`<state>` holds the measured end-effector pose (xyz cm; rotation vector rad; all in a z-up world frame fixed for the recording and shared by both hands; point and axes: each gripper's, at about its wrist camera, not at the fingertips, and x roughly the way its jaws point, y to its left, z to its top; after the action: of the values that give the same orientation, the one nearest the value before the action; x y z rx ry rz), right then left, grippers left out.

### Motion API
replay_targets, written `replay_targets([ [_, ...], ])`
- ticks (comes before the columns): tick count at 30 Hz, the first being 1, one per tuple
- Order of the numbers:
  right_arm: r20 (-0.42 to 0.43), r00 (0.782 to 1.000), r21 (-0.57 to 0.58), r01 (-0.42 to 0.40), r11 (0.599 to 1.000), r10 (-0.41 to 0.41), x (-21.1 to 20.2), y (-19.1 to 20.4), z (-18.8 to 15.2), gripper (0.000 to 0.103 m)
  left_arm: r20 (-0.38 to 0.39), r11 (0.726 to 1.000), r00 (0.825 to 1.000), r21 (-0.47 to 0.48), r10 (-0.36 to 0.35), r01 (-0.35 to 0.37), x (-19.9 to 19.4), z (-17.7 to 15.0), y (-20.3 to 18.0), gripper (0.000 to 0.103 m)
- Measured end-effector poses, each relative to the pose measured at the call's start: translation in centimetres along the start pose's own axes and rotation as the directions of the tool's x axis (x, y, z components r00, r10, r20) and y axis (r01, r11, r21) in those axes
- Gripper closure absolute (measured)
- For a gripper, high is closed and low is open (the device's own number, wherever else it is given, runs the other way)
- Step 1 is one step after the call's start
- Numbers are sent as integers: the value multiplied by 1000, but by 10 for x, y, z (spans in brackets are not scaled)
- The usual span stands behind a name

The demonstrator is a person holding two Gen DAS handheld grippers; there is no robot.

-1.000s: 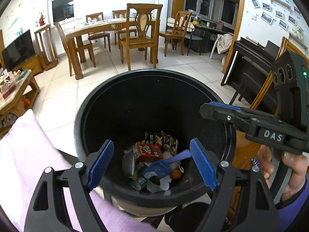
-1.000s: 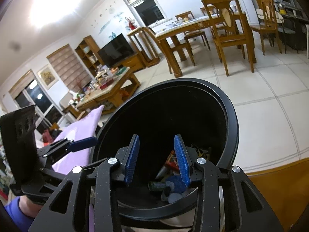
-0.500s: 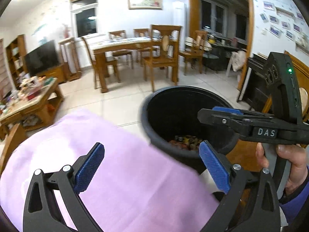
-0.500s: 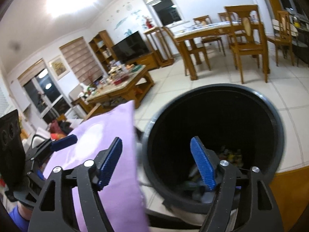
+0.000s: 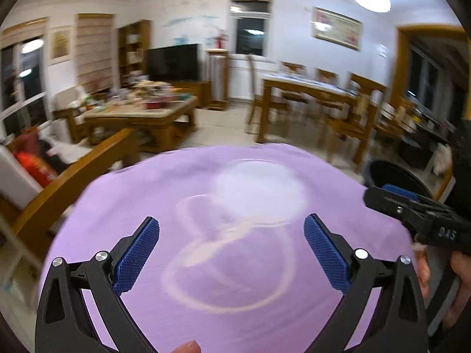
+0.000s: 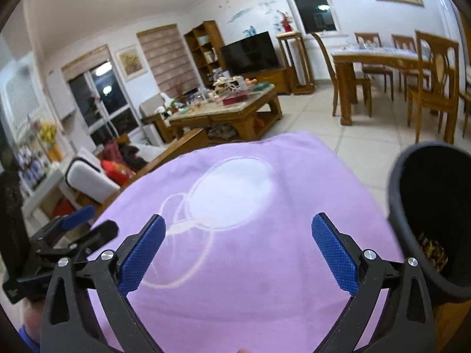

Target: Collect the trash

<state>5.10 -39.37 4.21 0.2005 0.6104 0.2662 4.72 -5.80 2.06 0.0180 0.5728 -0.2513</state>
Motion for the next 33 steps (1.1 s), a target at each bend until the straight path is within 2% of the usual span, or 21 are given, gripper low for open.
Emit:
replay_targets([
  [3,58,998,-46,2,999,1,7,35,-3,5,43,996,996,-54,73,-71,-9,-8,27,5],
  [6,120,993,-87,26,996,-16,10,64,-10,5,27,988,989,-66,143,-141,-9,-13,42,5],
  [8,152,988,-100,38,994,-22,13,76,-14,5,19,984,986,-76,164,-162,-11,-16,49,5],
  [11,190,981,-116,55,992,-32,21,90,-23,5,32,981,987,-124,155,-150,-19,-22,61,5],
  [16,235,972,-152,69,986,-31,18,91,-38,5,55,974,985,-169,163,-152,-26,-23,69,5],
  [24,300,954,-137,40,990,3,1,84,-48,5,69,969,977,-157,203,-191,-30,-25,67,5],
  [33,295,955,-102,33,994,-1,-2,77,-50,5,86,967,969,-130,233,-221,-33,-25,60,5],
])
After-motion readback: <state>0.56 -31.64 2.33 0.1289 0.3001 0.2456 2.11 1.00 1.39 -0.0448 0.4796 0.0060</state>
